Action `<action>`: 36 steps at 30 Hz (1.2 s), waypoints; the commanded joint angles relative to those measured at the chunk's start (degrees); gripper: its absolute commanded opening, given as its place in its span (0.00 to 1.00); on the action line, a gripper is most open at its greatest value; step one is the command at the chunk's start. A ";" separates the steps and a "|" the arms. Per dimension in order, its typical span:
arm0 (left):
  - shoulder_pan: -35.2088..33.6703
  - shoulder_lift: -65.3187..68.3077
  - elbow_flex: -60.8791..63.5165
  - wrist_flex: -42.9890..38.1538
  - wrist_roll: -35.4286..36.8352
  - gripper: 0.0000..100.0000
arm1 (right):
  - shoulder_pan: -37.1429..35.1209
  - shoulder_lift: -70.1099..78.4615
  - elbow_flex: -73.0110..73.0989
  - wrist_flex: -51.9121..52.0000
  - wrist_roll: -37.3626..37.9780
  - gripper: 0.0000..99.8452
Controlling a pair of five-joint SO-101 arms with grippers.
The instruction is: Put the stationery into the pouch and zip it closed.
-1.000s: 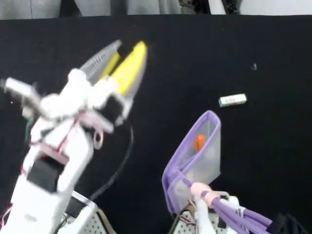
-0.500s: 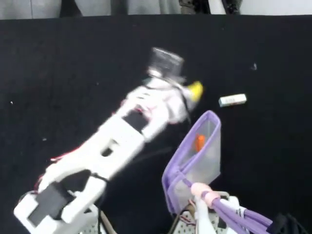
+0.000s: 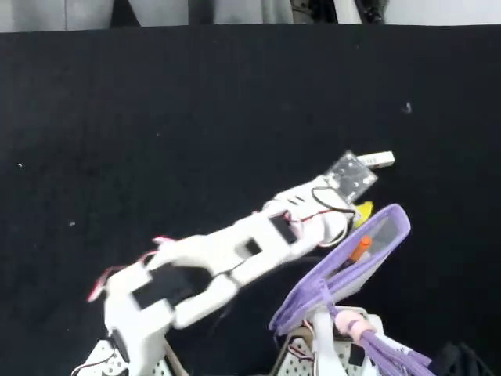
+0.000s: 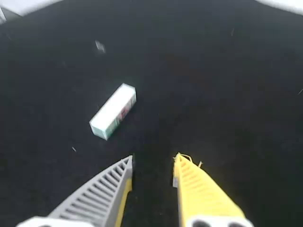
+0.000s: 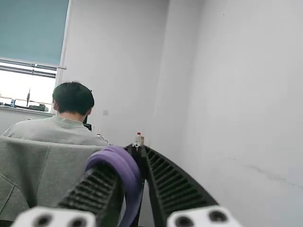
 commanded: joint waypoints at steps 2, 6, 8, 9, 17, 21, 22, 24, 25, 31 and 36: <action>-0.40 18.81 -26.33 6.68 -0.44 0.11 | -0.62 0.57 1.19 1.67 -0.26 0.01; -2.07 28.75 -44.35 18.02 -0.44 0.07 | -0.79 -0.66 1.19 1.76 -0.62 0.01; -2.15 33.14 -51.47 22.15 -0.44 0.07 | -5.01 -1.98 1.27 1.67 -1.05 0.01; -2.24 35.34 -54.81 24.09 -0.35 0.07 | -7.21 -2.42 1.98 1.67 -0.88 0.01; -3.12 48.62 -76.70 38.42 0.00 0.07 | -10.02 -3.91 6.99 -0.18 -0.97 0.01; -2.68 53.63 -85.93 43.52 0.00 0.07 | -10.11 -3.91 7.60 -0.09 -0.88 0.01; -3.03 54.86 -88.04 43.69 0.00 0.07 | -10.11 -3.91 7.60 -0.09 -0.88 0.01; -3.82 57.32 -92.53 43.96 0.09 0.07 | -10.20 -4.00 7.43 -0.09 -0.88 0.01; -4.44 58.20 -94.64 43.96 0.09 0.07 | -10.29 -4.00 7.52 -0.09 -0.88 0.01; -5.76 62.86 -103.16 45.98 -0.44 0.07 | -12.22 -3.82 7.60 -0.18 -0.79 0.01; -6.29 66.02 -104.22 45.80 -0.44 0.07 | -12.31 -3.82 7.69 -0.18 -0.79 0.01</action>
